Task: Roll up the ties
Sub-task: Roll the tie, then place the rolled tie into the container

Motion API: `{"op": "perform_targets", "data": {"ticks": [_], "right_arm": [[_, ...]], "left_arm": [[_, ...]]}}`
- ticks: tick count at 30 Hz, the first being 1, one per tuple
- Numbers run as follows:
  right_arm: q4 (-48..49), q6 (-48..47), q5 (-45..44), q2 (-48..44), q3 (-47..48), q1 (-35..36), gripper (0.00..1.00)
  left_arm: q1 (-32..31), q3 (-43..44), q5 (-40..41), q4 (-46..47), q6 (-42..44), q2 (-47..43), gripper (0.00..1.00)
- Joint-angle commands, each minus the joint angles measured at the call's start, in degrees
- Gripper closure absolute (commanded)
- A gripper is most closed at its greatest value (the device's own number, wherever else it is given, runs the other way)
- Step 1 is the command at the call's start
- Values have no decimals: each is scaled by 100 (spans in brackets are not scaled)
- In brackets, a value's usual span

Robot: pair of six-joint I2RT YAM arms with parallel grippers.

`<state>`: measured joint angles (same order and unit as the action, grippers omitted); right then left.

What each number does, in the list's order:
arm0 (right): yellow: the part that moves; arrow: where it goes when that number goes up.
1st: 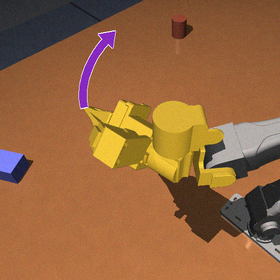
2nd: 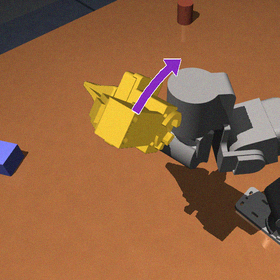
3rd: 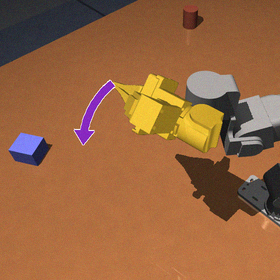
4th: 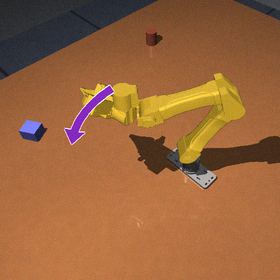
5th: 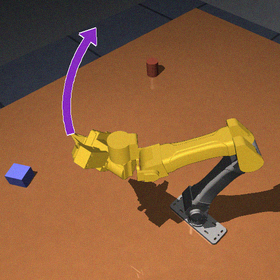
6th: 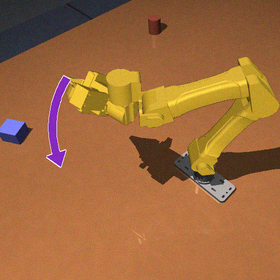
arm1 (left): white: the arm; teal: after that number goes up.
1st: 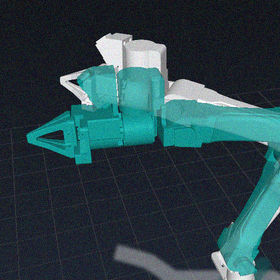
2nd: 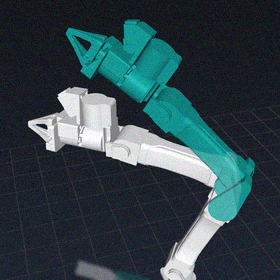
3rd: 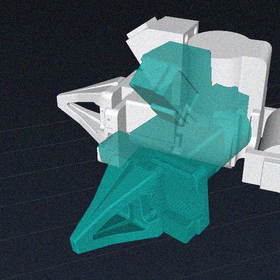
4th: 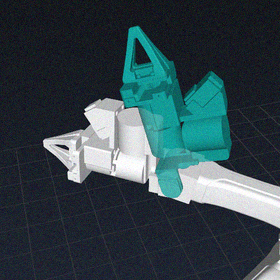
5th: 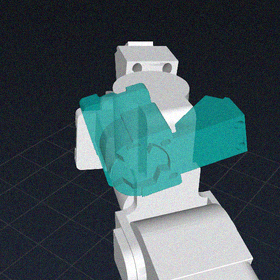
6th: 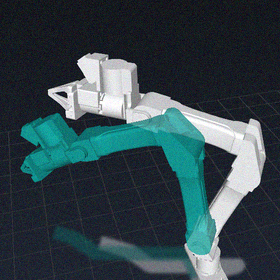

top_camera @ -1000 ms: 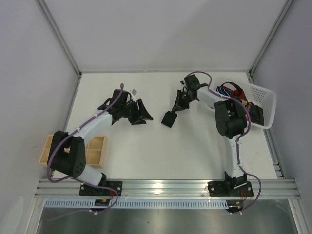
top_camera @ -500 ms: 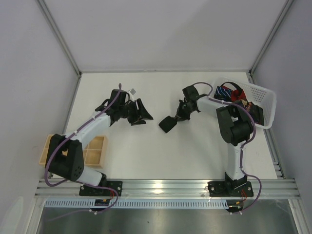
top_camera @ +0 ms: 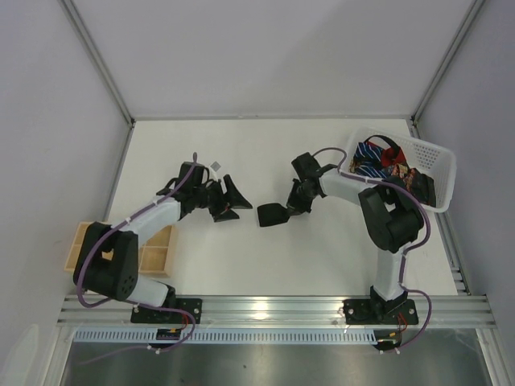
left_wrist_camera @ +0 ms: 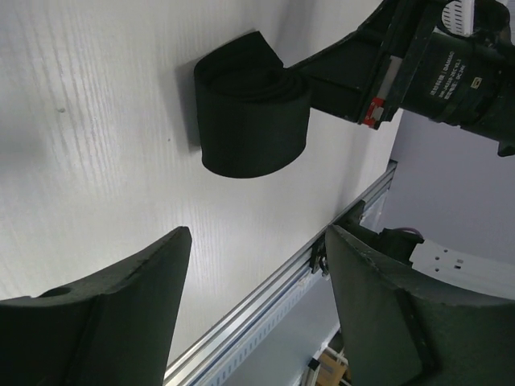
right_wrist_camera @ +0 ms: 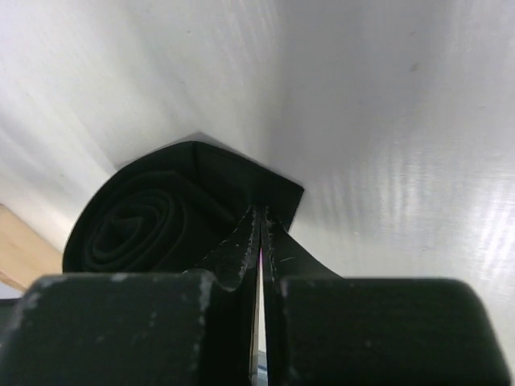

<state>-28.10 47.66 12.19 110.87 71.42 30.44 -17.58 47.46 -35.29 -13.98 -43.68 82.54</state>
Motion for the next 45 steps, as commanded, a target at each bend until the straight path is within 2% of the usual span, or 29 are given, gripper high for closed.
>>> {"op": "perform_targets", "data": {"ticks": [1,2,4,8,10,14,18,21,24,45], "right_arm": [[-398,-625,-190,-399,311,-169,99],[-442,-765,-129,-443,329,-274,98],[-442,-1336,248,-575,373,-415,96],[-547,-2198,1038,-777,522,-679,90],[-478,-2462,1855,-804,610,-714,86],[-127,-2315,3138,-681,645,-679,86],[374,-1858,3762,-479,567,-592,92],[524,-1716,3870,-347,540,-539,99],[525,-1760,3958,-136,522,-521,100],[761,-2033,3545,488,74,-644,100]], "left_arm": [[36,-385,-566,913,-351,-2,25],[36,-465,-706,1071,-508,42,19],[36,-754,-883,1712,-711,95,14],[27,-940,-1164,2206,-827,332,9],[27,-923,-1243,2390,-791,464,7],[27,-888,-1410,2742,-800,902,6],[36,-861,-1489,3067,-887,1228,7],[36,-818,-1481,3173,-949,1360,7],[27,-721,-1463,3120,-888,1466,7],[-52,-282,-1692,3349,-791,2240,7]]}}
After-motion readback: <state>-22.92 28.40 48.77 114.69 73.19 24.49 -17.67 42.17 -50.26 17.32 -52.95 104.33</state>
